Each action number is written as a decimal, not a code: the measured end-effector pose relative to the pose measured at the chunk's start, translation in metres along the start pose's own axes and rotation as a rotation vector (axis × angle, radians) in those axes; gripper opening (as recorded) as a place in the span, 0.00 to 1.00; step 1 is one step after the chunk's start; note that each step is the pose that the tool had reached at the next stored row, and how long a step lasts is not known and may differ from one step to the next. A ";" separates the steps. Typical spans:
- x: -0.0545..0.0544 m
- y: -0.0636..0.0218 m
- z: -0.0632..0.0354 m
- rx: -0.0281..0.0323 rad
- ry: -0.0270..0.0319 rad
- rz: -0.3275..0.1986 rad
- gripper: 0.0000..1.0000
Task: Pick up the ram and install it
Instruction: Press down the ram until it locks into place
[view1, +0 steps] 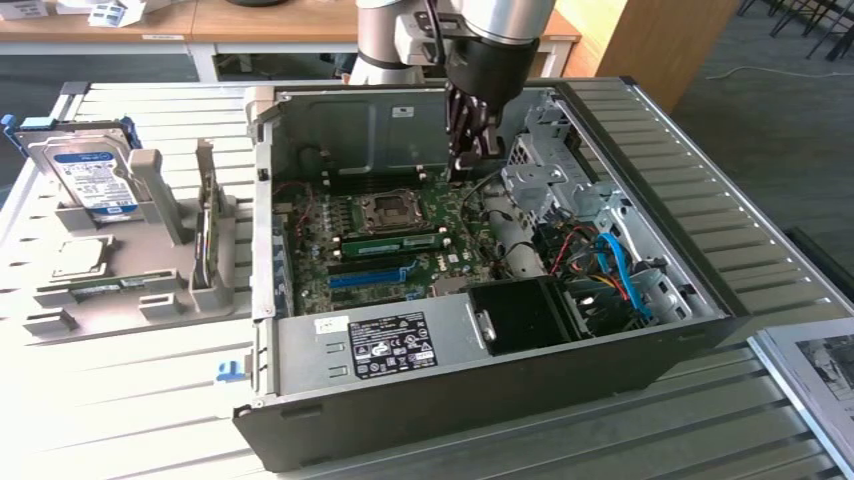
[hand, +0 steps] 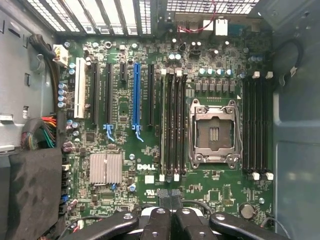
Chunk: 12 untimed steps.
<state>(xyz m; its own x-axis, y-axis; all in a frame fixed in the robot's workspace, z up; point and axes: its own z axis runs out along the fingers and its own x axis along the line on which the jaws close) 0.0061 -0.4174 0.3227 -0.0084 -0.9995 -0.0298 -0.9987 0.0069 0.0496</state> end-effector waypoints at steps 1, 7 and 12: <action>0.000 0.0000 0.0006 0.0000 0.0001 0.000 0.10; 0.000 -0.0002 0.0048 0.0000 0.0001 0.000 0.10; 0.000 -0.0004 0.0081 0.0000 0.0001 0.000 0.10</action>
<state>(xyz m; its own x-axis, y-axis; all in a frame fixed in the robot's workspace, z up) 0.0061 -0.4174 0.3146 -0.0084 -0.9995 -0.0296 -0.9987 0.0070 0.0496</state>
